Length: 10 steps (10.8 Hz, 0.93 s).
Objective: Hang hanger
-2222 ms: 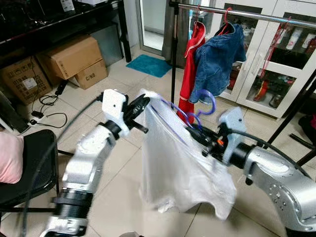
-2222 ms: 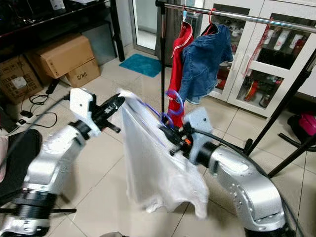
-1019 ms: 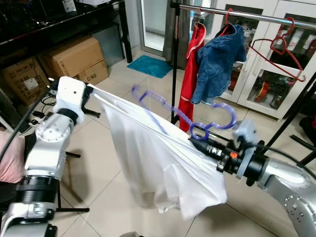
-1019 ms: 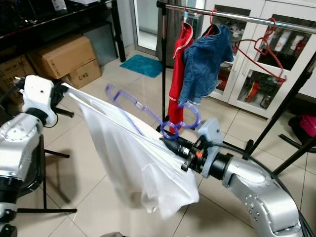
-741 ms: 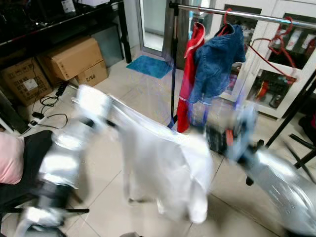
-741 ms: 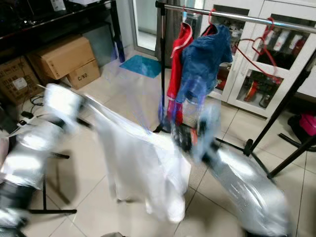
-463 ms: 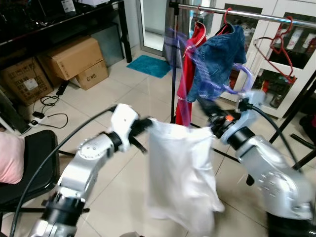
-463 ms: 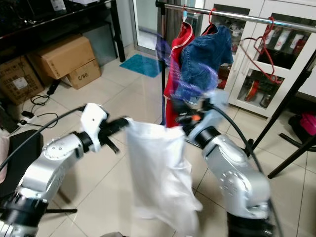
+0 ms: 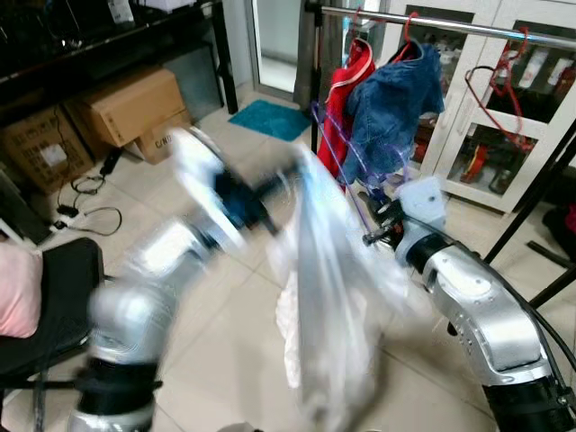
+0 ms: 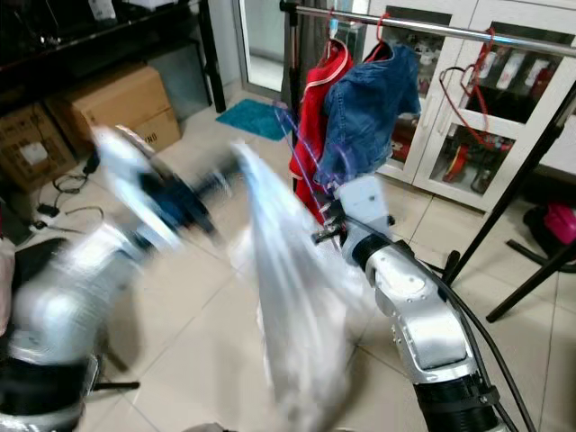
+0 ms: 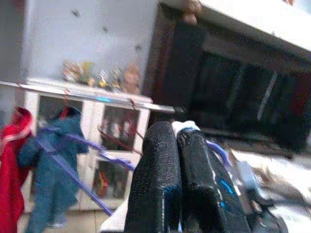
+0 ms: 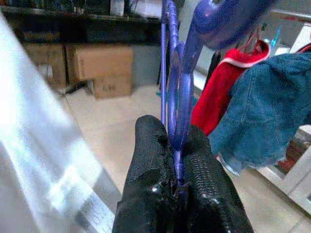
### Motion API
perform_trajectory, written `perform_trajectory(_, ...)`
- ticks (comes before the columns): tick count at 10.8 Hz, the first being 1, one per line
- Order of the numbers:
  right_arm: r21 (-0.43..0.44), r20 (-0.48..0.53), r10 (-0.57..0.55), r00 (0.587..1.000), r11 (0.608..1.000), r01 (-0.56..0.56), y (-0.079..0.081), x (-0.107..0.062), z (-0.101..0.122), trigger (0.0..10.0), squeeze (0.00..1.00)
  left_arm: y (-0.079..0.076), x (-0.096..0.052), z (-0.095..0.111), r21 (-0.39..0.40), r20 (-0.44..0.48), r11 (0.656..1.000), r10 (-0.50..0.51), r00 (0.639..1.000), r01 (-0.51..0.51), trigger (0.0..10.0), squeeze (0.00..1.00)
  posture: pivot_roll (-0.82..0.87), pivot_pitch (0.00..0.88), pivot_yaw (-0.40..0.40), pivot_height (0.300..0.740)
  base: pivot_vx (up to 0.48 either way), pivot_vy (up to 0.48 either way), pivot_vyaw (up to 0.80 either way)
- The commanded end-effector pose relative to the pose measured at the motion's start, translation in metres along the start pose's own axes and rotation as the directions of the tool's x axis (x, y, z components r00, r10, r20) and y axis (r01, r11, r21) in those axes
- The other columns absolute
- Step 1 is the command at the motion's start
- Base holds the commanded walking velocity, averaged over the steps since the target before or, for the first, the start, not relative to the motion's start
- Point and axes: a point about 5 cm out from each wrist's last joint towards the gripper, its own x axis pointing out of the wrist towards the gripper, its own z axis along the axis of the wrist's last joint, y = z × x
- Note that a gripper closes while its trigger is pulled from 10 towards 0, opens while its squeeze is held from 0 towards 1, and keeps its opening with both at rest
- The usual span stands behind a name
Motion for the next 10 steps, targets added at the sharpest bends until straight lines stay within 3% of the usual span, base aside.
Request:
perform_trajectory(1, 0.104, 0.068, 0.001, 0.998, 0.994, -0.008, 0.001, 0.001, 0.011, 0.0, 0.00, 0.010, -0.005, 0.000, -0.003, -0.026, 0.998, 0.056, 0.998, -0.056, 0.0, 0.00, 0.00, 0.000, 0.097, 0.740, 0.000, 0.000, 0.00)
perform_trajectory(2, 0.459, 0.233, -0.093, 0.968, 0.888, -0.025, -0.006, 0.002, 0.036, 0.0, 0.00, 0.031, -0.023, -0.026, 0.156, -0.279, 0.970, 0.226, 0.934, -0.188, 0.0, 0.00, 0.00, 0.000, 0.093, 0.740, 0.000, 0.000, 0.00)
perform_trajectory(3, 0.587, 0.306, -0.164, 0.938, 0.808, -0.050, -0.014, 0.002, 0.046, 0.0, 0.00, 0.038, -0.035, -0.038, 0.188, -0.370, 0.953, 0.292, 0.882, -0.237, 0.0, 0.00, 0.01, 0.000, 0.091, 0.740, 0.000, 0.000, 0.00)
perform_trajectory(4, 0.659, 0.345, -0.224, 0.912, 0.750, -0.065, -0.022, 0.002, 0.050, 0.0, 0.00, 0.035, -0.042, -0.051, 0.184, -0.437, 0.956, 0.288, 0.852, -0.229, 0.0, 0.00, 0.00, 0.000, 0.098, 0.740, 0.000, 0.000, 0.00)
perform_trajectory(5, 0.740, 0.363, -0.315, 0.877, 0.669, -0.066, -0.031, -0.002, 0.050, 0.0, 0.00, 0.021, -0.044, -0.070, 0.119, -0.511, 0.979, 0.203, 0.835, -0.166, 0.0, 0.00, 0.00, 0.000, 0.118, 0.740, 0.000, 0.000, 0.00)
perform_trajectory(6, 0.735, 0.345, -0.334, 0.877, 0.677, -0.031, -0.033, -0.003, 0.047, 0.0, 0.00, 0.011, -0.042, -0.075, 0.082, -0.529, 0.991, 0.137, 0.838, -0.110, 0.0, 0.00, 0.00, 0.000, 0.126, 0.740, 0.000, 0.000, 0.00)
perform_trajectory(7, 0.687, 0.277, -0.358, 0.892, 0.723, 0.076, -0.036, -0.004, 0.034, 0.0, 0.00, -0.001, -0.038, -0.077, 0.022, -0.531, 0.999, 0.041, 0.847, -0.035, 0.0, 0.00, -0.01, 0.000, 0.128, 0.740, 0.000, 0.000, 0.00)
perform_trajectory(8, 0.505, 0.215, -0.295, 0.931, 0.850, 0.153, -0.028, -0.001, 0.022, 0.0, 0.00, -0.010, -0.032, -0.069, -0.067, -0.460, 0.998, -0.027, 0.888, -0.005, 0.0, 0.00, -0.01, 0.000, 0.125, 0.740, 0.000, 0.000, 0.00)
perform_trajectory(9, 0.577, 0.185, -0.351, 0.918, 0.795, 0.188, -0.031, -0.003, 0.014, 0.0, 0.00, -0.024, -0.028, -0.058, -0.166, -0.379, 0.984, -0.123, 0.917, 0.064, 0.0, 0.00, 0.00, 0.000, 0.107, 0.740, 0.000, 0.000, 0.00)
perform_trajectory(10, 0.444, 0.196, -0.314, 0.929, 0.873, 0.202, -0.030, -0.003, 0.011, 0.0, 0.00, -0.032, -0.020, -0.041, -0.242, -0.215, 0.965, -0.150, 0.965, 0.096, 0.0, 0.00, 0.00, 0.000, 0.101, 0.740, 0.000, 0.000, 0.00)
